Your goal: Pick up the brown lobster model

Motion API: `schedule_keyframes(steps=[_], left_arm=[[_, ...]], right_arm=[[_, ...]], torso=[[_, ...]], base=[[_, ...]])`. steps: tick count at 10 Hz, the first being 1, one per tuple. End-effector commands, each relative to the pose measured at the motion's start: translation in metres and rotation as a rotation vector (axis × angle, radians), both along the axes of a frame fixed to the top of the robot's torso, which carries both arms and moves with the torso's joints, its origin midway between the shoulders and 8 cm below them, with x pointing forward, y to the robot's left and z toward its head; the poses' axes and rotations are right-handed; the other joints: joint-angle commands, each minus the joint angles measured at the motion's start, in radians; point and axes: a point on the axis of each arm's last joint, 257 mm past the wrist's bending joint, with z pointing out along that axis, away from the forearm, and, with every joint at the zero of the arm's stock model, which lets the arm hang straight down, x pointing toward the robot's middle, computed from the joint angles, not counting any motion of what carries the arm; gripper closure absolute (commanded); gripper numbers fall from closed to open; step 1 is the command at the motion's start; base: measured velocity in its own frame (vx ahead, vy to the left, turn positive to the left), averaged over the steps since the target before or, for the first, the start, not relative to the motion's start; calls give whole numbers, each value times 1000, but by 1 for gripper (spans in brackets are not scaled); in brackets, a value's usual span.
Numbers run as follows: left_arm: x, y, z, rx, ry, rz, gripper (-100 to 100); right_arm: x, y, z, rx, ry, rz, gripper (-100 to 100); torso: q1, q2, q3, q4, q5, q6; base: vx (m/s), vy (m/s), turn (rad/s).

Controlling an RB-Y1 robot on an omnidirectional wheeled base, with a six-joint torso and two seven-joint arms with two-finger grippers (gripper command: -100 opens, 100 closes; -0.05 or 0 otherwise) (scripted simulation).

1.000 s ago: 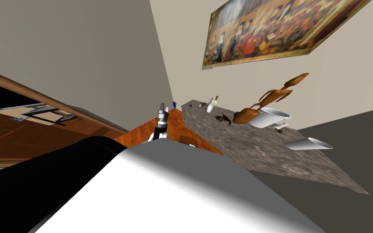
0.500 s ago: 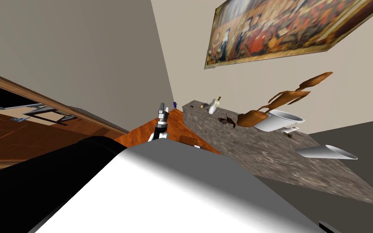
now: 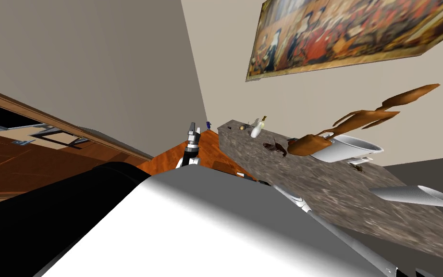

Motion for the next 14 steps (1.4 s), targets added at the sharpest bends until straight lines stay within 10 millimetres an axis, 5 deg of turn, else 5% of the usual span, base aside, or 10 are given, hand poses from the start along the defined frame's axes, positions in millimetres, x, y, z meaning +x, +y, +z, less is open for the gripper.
schedule_keyframes(steps=[1, 3, 7, 9, 10, 14], left_arm=[[0, 0, 0, 0, 0, 0, 0], [0, 0, 0, 0, 0, 0, 0], [0, 0, 0, 0, 0, 0, 0], [0, 0, 0, 0, 0, 0, 0], [0, 0, 0, 0, 0, 0, 0], [0, 0, 0, 0, 0, 0, 0]], right_arm=[[17, -27, -4, -65, -38, 10, -100], [17, -47, -8, -113, -37, 13, -100], [56, -108, -1, -252, -110, 16, -100], [56, -134, 0, -312, -110, 17, -100], [75, -150, 8, -350, -142, 11, -100], [92, -212, 26, -493, -172, 0, -100]], torso=[[0, 0, 0, 0, 0, 0], [1, -2, -1, 0, 0, 0], [1, 0, 0, 0, 0, 0], [2, -4, -3, -1, 0, 0], [0, 0, 0, 0, 0, 0], [0, -3, -1, 0, 0, 0]], base=[[116, 84, 52], [84, 57, 23], [125, 75, 43], [102, 63, 16], [122, 83, 64], [122, 45, 35]])
